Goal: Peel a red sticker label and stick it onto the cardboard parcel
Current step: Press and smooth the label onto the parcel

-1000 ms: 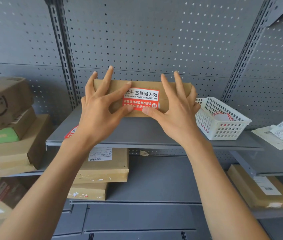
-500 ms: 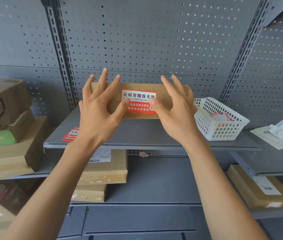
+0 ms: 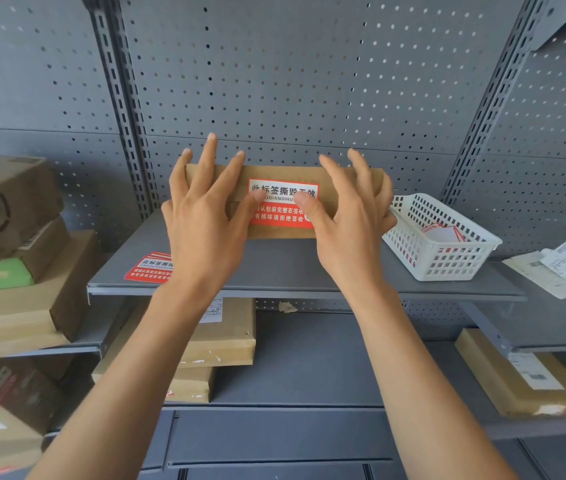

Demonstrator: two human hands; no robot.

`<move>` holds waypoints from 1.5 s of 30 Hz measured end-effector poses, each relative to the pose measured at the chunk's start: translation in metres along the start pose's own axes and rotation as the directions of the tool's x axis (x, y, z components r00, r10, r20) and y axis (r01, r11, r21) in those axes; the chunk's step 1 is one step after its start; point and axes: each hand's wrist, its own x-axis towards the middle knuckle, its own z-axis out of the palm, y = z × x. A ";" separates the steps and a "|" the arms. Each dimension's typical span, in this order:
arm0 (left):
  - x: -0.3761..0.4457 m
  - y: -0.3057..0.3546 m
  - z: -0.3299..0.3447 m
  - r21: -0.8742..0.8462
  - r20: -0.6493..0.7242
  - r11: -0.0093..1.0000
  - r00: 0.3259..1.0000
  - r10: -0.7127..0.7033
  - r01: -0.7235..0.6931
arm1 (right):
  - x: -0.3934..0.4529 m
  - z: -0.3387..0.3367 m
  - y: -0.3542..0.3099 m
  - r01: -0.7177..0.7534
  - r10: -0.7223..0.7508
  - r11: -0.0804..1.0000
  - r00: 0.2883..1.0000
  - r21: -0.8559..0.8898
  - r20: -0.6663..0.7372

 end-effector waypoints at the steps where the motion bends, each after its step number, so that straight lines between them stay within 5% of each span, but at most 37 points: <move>1: 0.000 0.000 0.000 -0.004 -0.002 1.000 1.000 0.001 -0.001 | 0.000 -0.001 0.001 0.000 0.000 1.000 1.000 0.014 0.002; 14: -0.004 -0.003 -0.001 -0.131 -0.067 0.990 0.996 -0.054 0.045 | -0.004 -0.004 0.004 -0.050 0.080 0.967 0.990 0.249 -0.114; 22: 0.001 0.006 0.006 -0.108 -0.189 0.985 0.969 -0.157 0.138 | -0.010 0.020 -0.022 -0.090 0.074 0.988 0.988 -0.126 -0.133; 45: 0.000 -0.004 0.005 -0.149 -0.153 0.984 0.981 -0.121 0.098 | -0.002 0.015 0.001 -0.017 0.016 1.000 0.990 -0.005 -0.140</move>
